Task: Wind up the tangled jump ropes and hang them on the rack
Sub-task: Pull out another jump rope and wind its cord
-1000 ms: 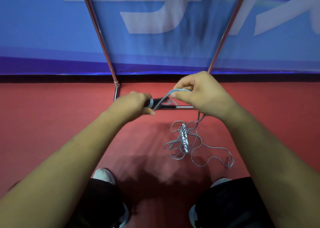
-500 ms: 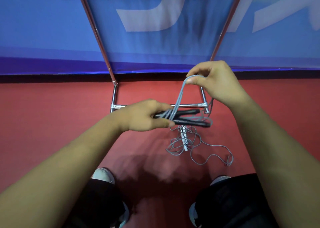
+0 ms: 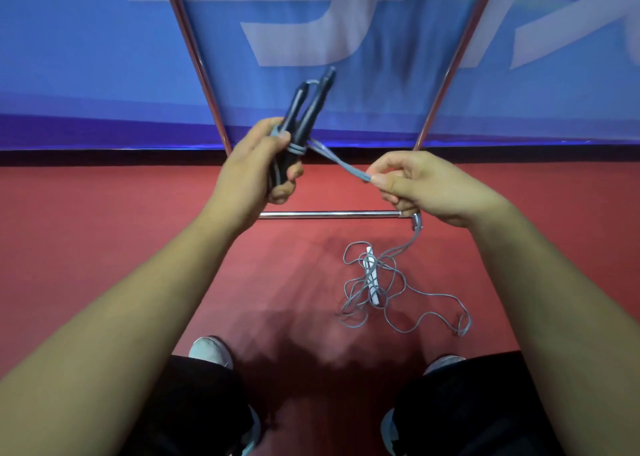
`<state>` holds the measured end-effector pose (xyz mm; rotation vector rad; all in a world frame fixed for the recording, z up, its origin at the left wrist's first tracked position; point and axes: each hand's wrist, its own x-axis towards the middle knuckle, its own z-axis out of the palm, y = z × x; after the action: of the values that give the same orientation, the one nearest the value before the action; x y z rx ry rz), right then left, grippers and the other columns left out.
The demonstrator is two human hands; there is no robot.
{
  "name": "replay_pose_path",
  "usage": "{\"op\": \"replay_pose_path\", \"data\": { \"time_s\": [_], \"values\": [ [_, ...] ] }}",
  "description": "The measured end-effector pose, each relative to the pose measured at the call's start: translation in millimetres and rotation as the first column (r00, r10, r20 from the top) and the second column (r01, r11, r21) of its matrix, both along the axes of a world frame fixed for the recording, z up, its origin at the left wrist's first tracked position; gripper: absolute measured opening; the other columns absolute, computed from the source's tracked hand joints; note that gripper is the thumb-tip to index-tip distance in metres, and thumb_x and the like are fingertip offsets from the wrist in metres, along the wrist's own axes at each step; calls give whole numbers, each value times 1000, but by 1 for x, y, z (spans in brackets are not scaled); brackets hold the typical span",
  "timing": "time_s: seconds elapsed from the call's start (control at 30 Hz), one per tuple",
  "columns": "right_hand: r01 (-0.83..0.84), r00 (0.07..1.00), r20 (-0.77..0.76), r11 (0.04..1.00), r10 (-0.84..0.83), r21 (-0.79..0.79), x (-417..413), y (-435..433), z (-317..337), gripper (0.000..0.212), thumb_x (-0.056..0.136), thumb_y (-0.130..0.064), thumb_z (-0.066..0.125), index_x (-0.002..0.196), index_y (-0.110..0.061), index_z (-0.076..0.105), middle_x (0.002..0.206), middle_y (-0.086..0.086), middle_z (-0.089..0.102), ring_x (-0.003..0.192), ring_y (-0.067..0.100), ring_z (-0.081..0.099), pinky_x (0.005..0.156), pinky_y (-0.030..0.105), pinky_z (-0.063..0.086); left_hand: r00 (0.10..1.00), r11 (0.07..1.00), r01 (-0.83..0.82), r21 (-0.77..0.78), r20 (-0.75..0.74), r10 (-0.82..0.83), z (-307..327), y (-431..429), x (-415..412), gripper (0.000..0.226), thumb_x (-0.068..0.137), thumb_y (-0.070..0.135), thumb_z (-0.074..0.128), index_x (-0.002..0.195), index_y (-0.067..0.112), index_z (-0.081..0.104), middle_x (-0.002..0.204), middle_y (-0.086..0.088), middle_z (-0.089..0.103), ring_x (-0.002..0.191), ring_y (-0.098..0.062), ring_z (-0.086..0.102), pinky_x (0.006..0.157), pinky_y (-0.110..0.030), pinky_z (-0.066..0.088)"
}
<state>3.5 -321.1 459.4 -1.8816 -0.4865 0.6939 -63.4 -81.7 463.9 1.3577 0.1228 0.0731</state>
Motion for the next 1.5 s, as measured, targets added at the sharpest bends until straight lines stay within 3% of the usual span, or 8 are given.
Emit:
{"op": "replay_pose_path", "data": {
  "time_s": [0.2, 0.5, 0.63, 0.8, 0.93, 1.07, 1.2, 1.5],
  "values": [
    [-16, 997, 76, 995, 23, -98, -4, -1, 7, 4, 95, -14, 64, 99, -13, 65, 55, -2, 54, 50, 16, 54, 55, 27, 44, 982, 994, -99, -42, -165, 91, -1, 18, 8, 23, 100, 17, 32, 79, 19, 41, 57, -11, 45, 45, -13, 28, 49, -26, 10],
    [52, 996, -68, 992, -60, -114, -9, -7, 9, 19, 99, -21, 59, 91, -8, 70, 60, -1, 47, 45, 7, 33, 47, 24, 25, 989, 987, -31, 156, -139, 53, -5, 23, 11, 13, 104, 15, 38, 95, 13, 47, 67, -11, 48, 50, -17, 35, 50, -27, 23],
    [102, 995, 27, 991, -100, -86, -9, -10, 10, 8, 87, -17, 74, 87, -13, 68, 56, 1, 59, 44, 11, 41, 48, 23, 32, 987, 999, -3, -39, -160, -3, -3, 30, 13, 20, 105, 25, 47, 87, 19, 43, 67, -7, 47, 49, -14, 34, 46, -22, 22],
    [106, 993, 61, 992, -101, -76, -9, -5, 14, 8, 86, -14, 75, 80, -10, 72, 61, 4, 67, 46, 12, 56, 48, 23, 49, 989, 988, -56, 145, -129, 75, -12, 38, 14, 17, 97, 11, 63, 96, 14, 46, 65, -6, 45, 49, -15, 33, 47, -24, 26],
    [19, 1000, 22, 1000, -19, -22, -18, 8, 19, 17, 92, -17, 67, 78, -10, 72, 61, 5, 61, 43, 11, 47, 48, 23, 39, 989, 591, -17, 806, -74, 129, -20, 42, 14, 20, 89, 15, 69, 104, 15, 56, 74, -3, 59, 61, -21, 52, 57, -28, 38],
    [-41, 999, 12, 997, 41, 62, -29, 26, 28, 22, 96, -18, 62, 77, -8, 67, 56, 1, 53, 41, 7, 38, 44, 18, 33, 988, 264, 128, 956, -146, 46, -32, 31, 7, 32, 82, 27, 71, 109, 19, 55, 87, -8, 64, 86, -36, 62, 71, -39, 50],
    [71, 997, -32, 989, -68, 127, -26, 29, 32, 25, 95, -20, 64, 75, -6, 67, 54, 0, 43, 43, 7, 30, 42, 15, 27, 951, 140, 308, 941, -299, -85, -40, 9, 4, 50, 70, 68, 75, 85, 28, 50, 68, 7, 54, 74, -28, 54, 67, -36, 48],
    [237, 933, 286, 971, -221, -23, -6, 6, 30, 21, 72, -24, 88, 79, -8, 76, 64, 16, 66, 58, 8, 50, 61, 23, 40, 762, 239, 515, 823, -311, -568, -27, -3, -10, 25, 84, 19, 74, 79, 35, 55, 61, 14, 53, 55, -2, 46, 58, -16, 37]
  ]
}}
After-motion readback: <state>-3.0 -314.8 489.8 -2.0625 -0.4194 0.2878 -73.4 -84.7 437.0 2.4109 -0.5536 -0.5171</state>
